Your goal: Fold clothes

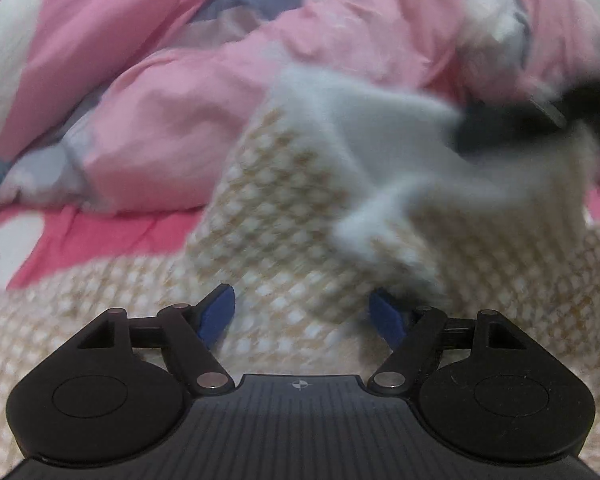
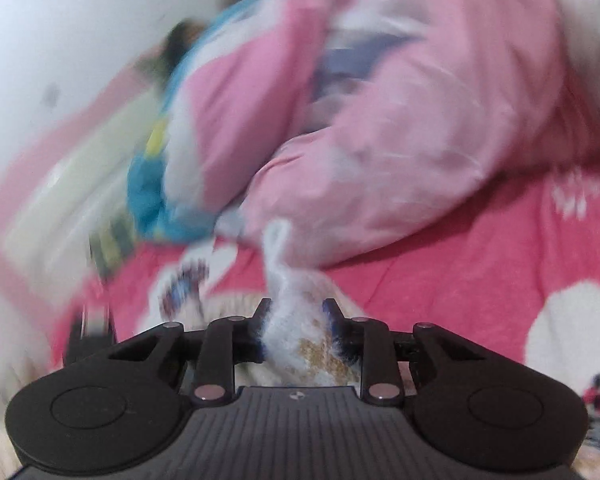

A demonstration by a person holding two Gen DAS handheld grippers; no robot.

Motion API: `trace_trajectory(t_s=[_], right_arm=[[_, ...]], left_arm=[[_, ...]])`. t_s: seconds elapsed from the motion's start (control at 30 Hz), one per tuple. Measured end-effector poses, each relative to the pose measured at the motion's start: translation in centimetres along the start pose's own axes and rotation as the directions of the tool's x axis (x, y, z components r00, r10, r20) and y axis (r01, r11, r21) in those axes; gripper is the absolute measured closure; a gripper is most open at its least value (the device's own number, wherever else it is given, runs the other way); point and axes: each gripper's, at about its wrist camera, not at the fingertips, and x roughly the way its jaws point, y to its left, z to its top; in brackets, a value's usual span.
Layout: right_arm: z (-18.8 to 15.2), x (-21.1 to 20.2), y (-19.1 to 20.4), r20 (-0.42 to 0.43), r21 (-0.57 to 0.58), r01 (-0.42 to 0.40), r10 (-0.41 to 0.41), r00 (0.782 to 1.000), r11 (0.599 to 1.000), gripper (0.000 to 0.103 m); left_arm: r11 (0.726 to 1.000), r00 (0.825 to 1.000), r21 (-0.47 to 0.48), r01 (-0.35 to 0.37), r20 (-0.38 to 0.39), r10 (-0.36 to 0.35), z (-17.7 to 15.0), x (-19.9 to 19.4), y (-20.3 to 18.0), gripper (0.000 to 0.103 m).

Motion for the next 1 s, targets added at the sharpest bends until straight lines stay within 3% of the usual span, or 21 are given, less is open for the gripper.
trace_trajectory(t_s=[0.1, 0.17, 0.23, 0.33, 0.43, 0.5, 0.57, 0.63, 0.7, 0.73, 0.87, 0.93, 1.0], right_arm=[[-2.1, -0.9, 3.7, -0.012, -0.223, 0.086, -0.091, 0.996, 0.971, 0.075], [-3.9, -1.2, 6.0, -0.006, -0.381, 0.145, -0.159, 0.987, 0.913, 0.076], [-5.9, -1.0, 8.1, 0.002, -0.538, 0.188, -0.222, 0.975, 0.822, 0.082], [-9.0, 0.5, 10.6, 0.012, -0.739, 0.222, -0.317, 0.948, 0.636, 0.081], [-11.9, 2.3, 12.2, 0.009, -0.86, 0.204, -0.386, 0.923, 0.467, 0.081], [-13.2, 3.0, 12.8, 0.004, -0.892, 0.183, -0.397, 0.918, 0.414, 0.081], [-13.7, 3.2, 12.9, 0.013, -0.901, 0.189, -0.411, 0.911, 0.39, 0.081], [-13.5, 2.7, 12.9, 0.014, -0.893, 0.196, -0.411, 0.912, 0.405, 0.081], [-12.7, 1.2, 12.9, 0.011, -0.869, 0.201, -0.387, 0.922, 0.452, 0.082], [-12.0, 0.3, 12.8, 0.014, -0.843, 0.207, -0.363, 0.932, 0.497, 0.083], [-6.9, -3.8, 11.8, 0.074, -0.619, 0.223, -0.227, 0.971, 0.753, 0.082], [-4.8, -3.2, 10.5, 0.09, -0.488, 0.249, -0.235, 0.968, 0.836, 0.082], [-4.0, -1.3, 8.5, 0.052, -0.396, 0.271, -0.273, 0.961, 0.878, 0.082]], left_arm=[[0.997, 1.0, -0.067, 0.03, 0.0, -0.03, -0.6, -3.1, 3.0, 0.032], [0.991, 0.999, -0.131, 0.041, 0.029, -0.037, -0.8, -5.7, 5.1, 0.032], [0.982, 0.995, -0.186, 0.044, 0.091, -0.028, -0.1, -8.3, 6.8, 0.031], [0.97, 0.98, -0.236, 0.054, 0.199, -0.006, 1.3, -10.7, 7.9, 0.029], [0.977, 0.977, -0.2, 0.066, 0.21, -0.023, 3.0, -10.1, 6.3, 0.029], [0.989, 0.982, -0.135, 0.062, 0.184, -0.037, 3.4, -8.9, 4.5, 0.026], [0.999, 0.993, -0.039, 0.018, 0.117, -0.014, 3.2, -6.7, 2.6, 0.026], [0.993, 0.997, 0.095, -0.065, 0.048, 0.061, 1.7, -4.4, 1.1, 0.026], [0.983, 0.995, 0.16, -0.094, 0.061, 0.085, -0.3, -3.9, 0.7, 0.026], [0.982, 0.993, 0.165, -0.093, 0.084, 0.08, -1.1, -4.0, 0.8, 0.026], [0.993, 0.995, 0.101, -0.059, 0.086, 0.05, -2.0, -4.4, 1.9, 0.026], [0.994, 0.995, 0.087, -0.059, 0.088, 0.051, -2.1, -4.4, 1.9, 0.026], [0.995, 0.993, 0.078, -0.069, 0.099, 0.061, -2.3, -4.3, 1.7, 0.026]])
